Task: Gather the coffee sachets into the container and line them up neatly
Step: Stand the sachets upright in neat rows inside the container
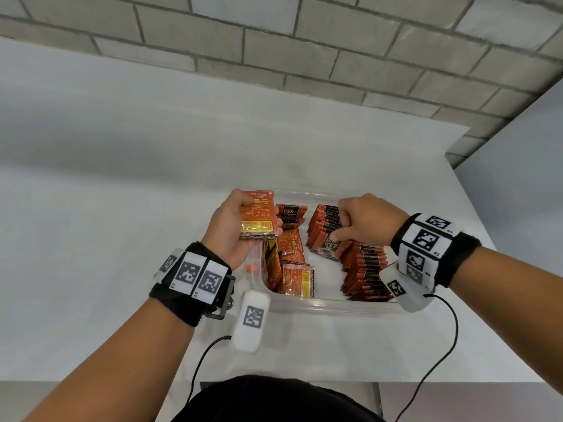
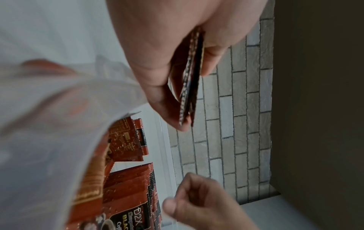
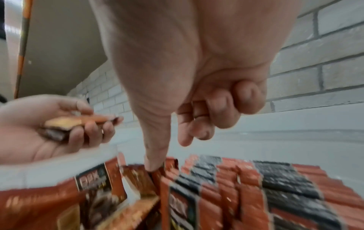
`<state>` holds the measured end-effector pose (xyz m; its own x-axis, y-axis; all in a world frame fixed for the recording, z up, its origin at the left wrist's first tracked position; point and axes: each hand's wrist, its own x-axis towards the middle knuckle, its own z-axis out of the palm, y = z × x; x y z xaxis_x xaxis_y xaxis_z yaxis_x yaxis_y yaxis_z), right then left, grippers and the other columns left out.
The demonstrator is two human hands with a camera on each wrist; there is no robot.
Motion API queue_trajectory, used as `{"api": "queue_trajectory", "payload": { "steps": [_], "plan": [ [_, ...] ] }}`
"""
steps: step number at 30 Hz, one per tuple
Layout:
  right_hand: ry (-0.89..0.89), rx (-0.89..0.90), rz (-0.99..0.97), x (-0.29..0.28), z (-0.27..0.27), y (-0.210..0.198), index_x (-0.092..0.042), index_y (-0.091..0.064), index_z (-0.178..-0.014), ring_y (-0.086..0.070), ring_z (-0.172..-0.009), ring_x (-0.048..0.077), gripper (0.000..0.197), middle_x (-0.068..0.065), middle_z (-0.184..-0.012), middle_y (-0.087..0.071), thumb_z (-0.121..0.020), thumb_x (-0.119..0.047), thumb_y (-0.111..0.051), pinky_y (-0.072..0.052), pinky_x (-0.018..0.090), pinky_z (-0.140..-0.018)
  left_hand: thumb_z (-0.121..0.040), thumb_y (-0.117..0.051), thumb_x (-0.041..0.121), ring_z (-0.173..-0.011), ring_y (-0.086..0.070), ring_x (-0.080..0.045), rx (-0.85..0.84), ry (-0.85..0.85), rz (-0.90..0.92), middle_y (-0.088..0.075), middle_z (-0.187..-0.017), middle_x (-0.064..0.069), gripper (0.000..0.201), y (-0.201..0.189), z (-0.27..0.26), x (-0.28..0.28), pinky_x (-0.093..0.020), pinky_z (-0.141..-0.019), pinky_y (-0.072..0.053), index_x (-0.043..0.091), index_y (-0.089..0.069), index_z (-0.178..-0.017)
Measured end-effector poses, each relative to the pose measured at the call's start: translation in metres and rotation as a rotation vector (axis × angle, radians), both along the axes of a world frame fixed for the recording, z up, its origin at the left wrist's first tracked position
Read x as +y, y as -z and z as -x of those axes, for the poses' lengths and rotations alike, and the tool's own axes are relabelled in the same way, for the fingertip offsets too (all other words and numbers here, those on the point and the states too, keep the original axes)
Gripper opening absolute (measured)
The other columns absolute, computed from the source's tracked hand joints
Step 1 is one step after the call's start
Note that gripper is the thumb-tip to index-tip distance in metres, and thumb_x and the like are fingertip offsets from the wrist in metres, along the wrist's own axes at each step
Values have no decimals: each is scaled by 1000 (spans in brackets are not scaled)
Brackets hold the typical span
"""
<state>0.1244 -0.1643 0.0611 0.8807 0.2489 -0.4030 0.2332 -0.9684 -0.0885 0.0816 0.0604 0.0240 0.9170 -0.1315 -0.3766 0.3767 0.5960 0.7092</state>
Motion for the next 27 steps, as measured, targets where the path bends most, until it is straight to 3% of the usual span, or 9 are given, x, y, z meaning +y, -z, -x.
{"api": "queue_trajectory", "payload": {
  "steps": [5, 9, 11, 15, 17, 19, 21, 23, 27],
  "plan": [
    [44, -164, -527, 21, 20, -21, -24, -62, -95, -52, -65, 4, 19, -9, -81, -61, -86, -40, -64, -40, 14, -60, -93, -46, 4, -84, -66, -21, -62, 24, -180, -68, -99, -11, 25, -9, 2, -10, -30, -66, -55, 8, -63, -111],
    [17, -129, -660, 34, 33, -24, -29, -59, -119, -60, -78, 4, 35, -18, -91, -58, -85, -34, -67, -47, 15, -72, -84, -61, 1, -89, -68, -25, -144, 107, -165, -68, -101, -15, 25, -14, 8, -19, -32, -72, -57, 8, -63, -108],
    [43, -137, -712, 32, 34, -25, -29, -62, -109, -60, -74, 4, 29, -16, -86, -60, -82, -29, -72, -48, 16, -70, -78, -66, 11, -86, -68, -26, -168, 102, -136, -68, -98, -15, 32, -15, 10, -21, -33, -71, -58, 5, -62, -108],
    [104, -301, -894, 22, 36, -29, -25, -57, -78, -52, -66, 4, 20, -7, -75, -61, -78, -18, -76, -42, 12, -63, -72, -61, 50, -73, -64, -20, -61, 82, -96, -63, -88, -11, 53, -15, 8, -22, -36, -65, -57, 9, -62, -105],
    [64, -406, -923, 19, 39, -30, -21, -55, -73, -50, -67, 5, 22, -8, -74, -55, -78, -14, -76, -39, 11, -62, -70, -61, 54, -71, -61, -20, 14, 67, -43, -59, -84, -11, 56, -16, 6, -24, -39, -65, -56, 10, -61, -104],
    [-41, -445, -833, 18, 42, -26, -20, -58, -74, -47, -70, 6, 21, -7, -79, -50, -75, -13, -78, -39, 14, -64, -78, -64, 40, -69, -63, -20, 19, 75, 16, -62, -83, -11, 40, -21, 6, -28, -38, -63, -57, 9, -59, -104],
    [-113, -357, -714, 15, 44, -19, -21, -62, -80, -49, -82, 10, 20, -5, -87, -49, -72, -18, -80, -42, 24, -73, -86, -60, 14, -72, -69, -21, -9, 59, 20, -66, -93, -13, 20, -26, 4, -33, -35, -61, -58, 9, -60, -106],
    [-105, -240, -645, 9, 45, -17, -30, -61, -87, -47, -94, 11, 26, -8, -96, -49, -71, -26, -81, -41, 27, -82, -88, -55, 0, -76, -71, -21, -44, 20, -12, -67, -102, -14, 25, -27, 1, -35, -33, -62, -58, 10, -60, -110],
    [150, -222, -803, 8, 46, -19, -34, -52, -103, -56, -92, 4, 35, -12, -105, -57, -77, -32, -75, -47, 25, -77, -87, -53, -8, -79, -70, -24, -59, -20, -11, -65, -107, -17, 32, -27, -4, -35, -34, -64, -58, 9, -58, -114]
  ]
}}
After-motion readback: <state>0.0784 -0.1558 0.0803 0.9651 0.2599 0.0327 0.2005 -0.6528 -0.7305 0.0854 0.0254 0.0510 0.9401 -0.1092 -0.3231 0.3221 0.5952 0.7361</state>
